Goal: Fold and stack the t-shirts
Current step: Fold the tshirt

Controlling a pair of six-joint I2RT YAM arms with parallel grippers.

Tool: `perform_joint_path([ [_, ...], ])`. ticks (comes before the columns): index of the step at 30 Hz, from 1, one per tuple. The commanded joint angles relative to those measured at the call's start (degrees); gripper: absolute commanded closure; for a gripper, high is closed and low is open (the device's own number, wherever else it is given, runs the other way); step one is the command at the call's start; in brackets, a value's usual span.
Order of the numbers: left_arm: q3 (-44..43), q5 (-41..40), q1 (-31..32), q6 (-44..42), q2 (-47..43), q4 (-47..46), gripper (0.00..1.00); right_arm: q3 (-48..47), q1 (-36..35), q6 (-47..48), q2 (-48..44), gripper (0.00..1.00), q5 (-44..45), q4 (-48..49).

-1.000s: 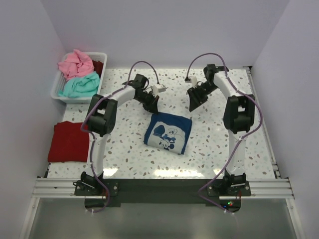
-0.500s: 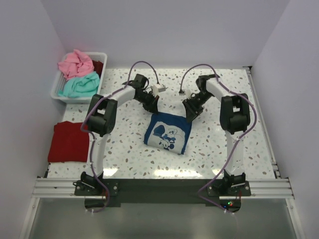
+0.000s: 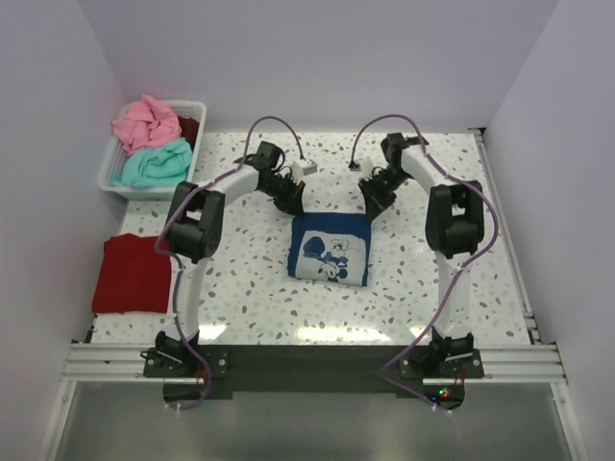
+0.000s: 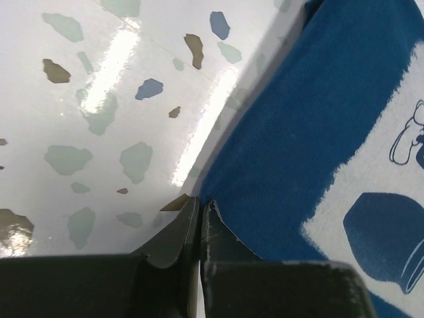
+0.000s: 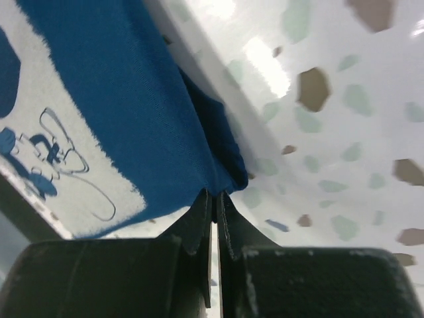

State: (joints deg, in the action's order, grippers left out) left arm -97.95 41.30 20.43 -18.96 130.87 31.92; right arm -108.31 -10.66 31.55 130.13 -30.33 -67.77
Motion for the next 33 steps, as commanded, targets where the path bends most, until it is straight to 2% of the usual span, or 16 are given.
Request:
perform_joint_path([
  [1, -1.53, -7.63, -1.88, 0.24, 2.54, -1.43, 1.0, -2.43, 0.55, -2.28, 1.26, 1.0, 5.97, 6.76],
  [12, -7.25, -9.75, -3.11, 2.79, 6.5, -3.01, 1.0, -5.59, 0.55, -6.5, 4.61, 1.0, 8.27, 13.54],
  [13, -7.51, -9.22, -3.28, 3.22, 6.24, -3.09, 0.93, -5.77, 0.55, -7.2, 4.35, 0.96, 7.74, 13.54],
  [14, -7.86, -8.26, -3.46, 3.32, 5.81, -3.09, 0.74, -6.64, 0.55, -7.73, 3.48, 0.85, 6.96, 12.67],
  [15, -7.78, -6.69, -4.07, 3.93, 5.02, -3.09, 0.67, -7.17, 0.63, -8.52, 2.69, 0.62, 6.25, 12.14],
  [16, -7.35, -3.36, -4.51, 4.63, 2.23, -4.05, 0.56, -7.7, 0.72, -10.44, 1.72, 0.52, 3.9, 11.61],
  [17, -5.17, -2.29, -4.87, 6.81, 0.37, -5.37, 0.52, -7.88, 0.9, -11.5, -1.51, 0.35, 2.91, 11.69],
  [19, -2.61, -0.18, -5.66, 8.84, -5.93, -9.4, 0.38, -7.01, 1.08, -13.87, -5.21, 0.23, 0.11, 12.3],
  [20, -0.42, 0.36, -5.83, 10.42, -7.98, -10.12, 0.24, -6.39, 1.16, -14.58, -7.06, 0.13, -0.69, 13.35],
  [22, 1.96, 2.19, -5.84, 12.01, -13.5, -11.44, 0.0, -4.9, 1.16, -16.94, -11.9, 0.01, -2.8, 13.89],
  [24, 6.18, 5.7, -5.66, 16.13, -16.6, -12.23, 0.0, -1.92, 1.16, -18.62, -14.45, 0.01, -7.8, 13.8],
  [25, 8.02, 9.9, -5.49, 17.89, -19.13, -14.41, 0.0, -0.25, 0.82, -21.76, -16.29, 0.01, -9.47, 14.32],
  [28, 16.02, 13.43, -4.08, 28.25, -22.23, -22.58, 0.0, 8.87, -0.41, -30.36, -18.06, 0.02, -17.12, 18.01],
  [30, 20.77, 15.38, -2.77, 37.48, -22.24, -28.9, 0.0, 12.76, -1.38, -36.09, -18.06, 0.01, -21.51, 24.33],
  [31, 21.74, 15.83, -1.63, 41.16, -21.19, -35.89, 0.0, 15.65, -2.26, -40.38, -17.28, 0.01, -22.66, 28.79],
  [33, 21.84, 16.27, -0.66, 44.87, -19.17, -37.79, 0.0, 16.99, -2.96, -43.49, -15.44, 0.01, -23.54, 32.33],
])
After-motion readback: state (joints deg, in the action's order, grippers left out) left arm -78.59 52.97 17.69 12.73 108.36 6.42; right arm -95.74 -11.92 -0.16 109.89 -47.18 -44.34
